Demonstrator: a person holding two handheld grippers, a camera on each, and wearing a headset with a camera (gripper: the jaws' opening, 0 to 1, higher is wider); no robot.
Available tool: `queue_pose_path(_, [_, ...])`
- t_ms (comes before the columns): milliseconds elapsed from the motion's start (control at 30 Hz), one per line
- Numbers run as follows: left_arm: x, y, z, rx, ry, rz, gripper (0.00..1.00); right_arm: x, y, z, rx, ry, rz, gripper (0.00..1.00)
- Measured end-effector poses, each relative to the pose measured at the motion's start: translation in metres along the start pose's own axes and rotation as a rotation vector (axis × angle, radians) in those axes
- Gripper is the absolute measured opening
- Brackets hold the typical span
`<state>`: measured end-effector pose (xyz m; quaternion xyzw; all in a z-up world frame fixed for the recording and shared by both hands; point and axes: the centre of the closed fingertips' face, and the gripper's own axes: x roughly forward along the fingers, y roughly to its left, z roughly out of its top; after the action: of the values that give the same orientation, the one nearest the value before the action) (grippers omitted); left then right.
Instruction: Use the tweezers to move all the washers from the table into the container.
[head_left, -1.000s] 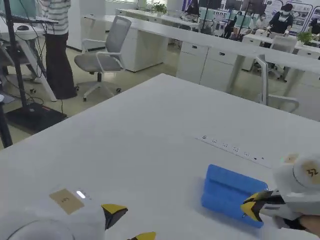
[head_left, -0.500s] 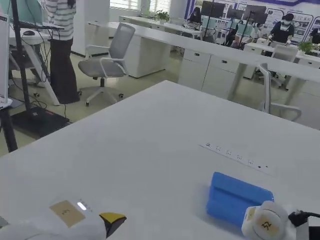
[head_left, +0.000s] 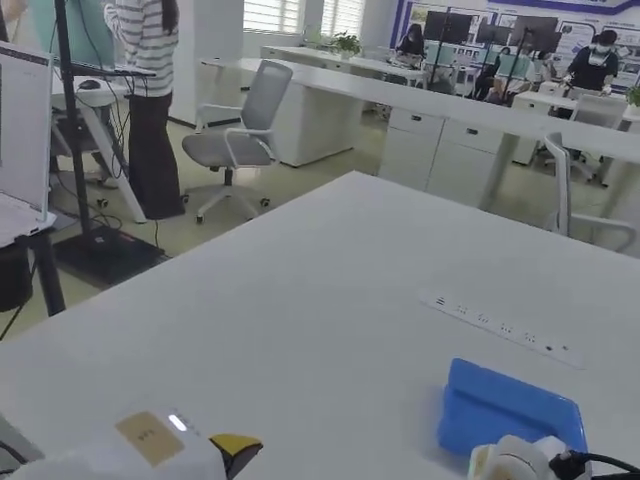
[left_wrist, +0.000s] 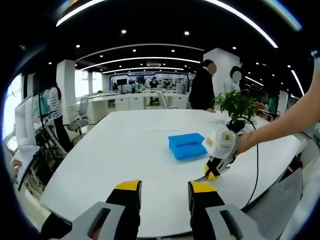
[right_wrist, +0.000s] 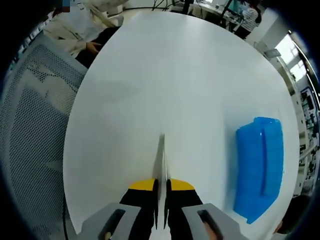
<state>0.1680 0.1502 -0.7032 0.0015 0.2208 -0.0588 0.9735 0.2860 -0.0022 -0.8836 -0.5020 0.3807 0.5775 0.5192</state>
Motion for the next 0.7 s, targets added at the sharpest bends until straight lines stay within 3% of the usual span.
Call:
queue_pose_path(100, [0.003,-0.005,0.004,0.015,0.000,-0.019,0.38,-0.006,-0.001,0.002,0.071,-0.045,-0.012,0.11])
queue_pose_path(167, [0.006,-0.008,0.007,0.026,0.002,-0.035,0.39,-0.022,-0.006,0.002,0.135,-0.087,-0.068,0.15])
queue_pose_path(200, [0.007,-0.010,0.009,0.032,-0.001,-0.045,0.40,-0.036,-0.008,0.003,0.201,-0.148,-0.105,0.18])
queue_pose_path(233, [0.008,-0.012,0.010,0.034,-0.001,-0.054,0.41,-0.041,-0.008,0.003,0.225,-0.168,-0.116,0.19])
queue_pose_path(333, [0.012,-0.016,0.015,0.046,-0.004,-0.073,0.47,-0.077,-0.003,-0.006,0.403,-0.303,-0.214,0.26])
queue_pose_path(433, [0.018,-0.022,0.018,0.063,-0.005,-0.103,0.52,-0.117,0.012,-0.023,0.590,-0.441,-0.297,0.30])
queue_pose_path(500, [0.021,-0.023,0.018,0.068,-0.004,-0.115,0.55,-0.133,0.028,-0.035,0.689,-0.492,-0.298,0.33])
queue_pose_path(633, [0.026,-0.022,0.019,0.057,-0.010,-0.109,0.64,-0.159,0.044,-0.053,0.798,-0.584,-0.366,0.44])
queue_pose_path(700, [0.028,-0.023,0.019,0.047,-0.015,-0.100,0.73,-0.171,0.054,-0.058,0.850,-0.638,-0.396,0.52])
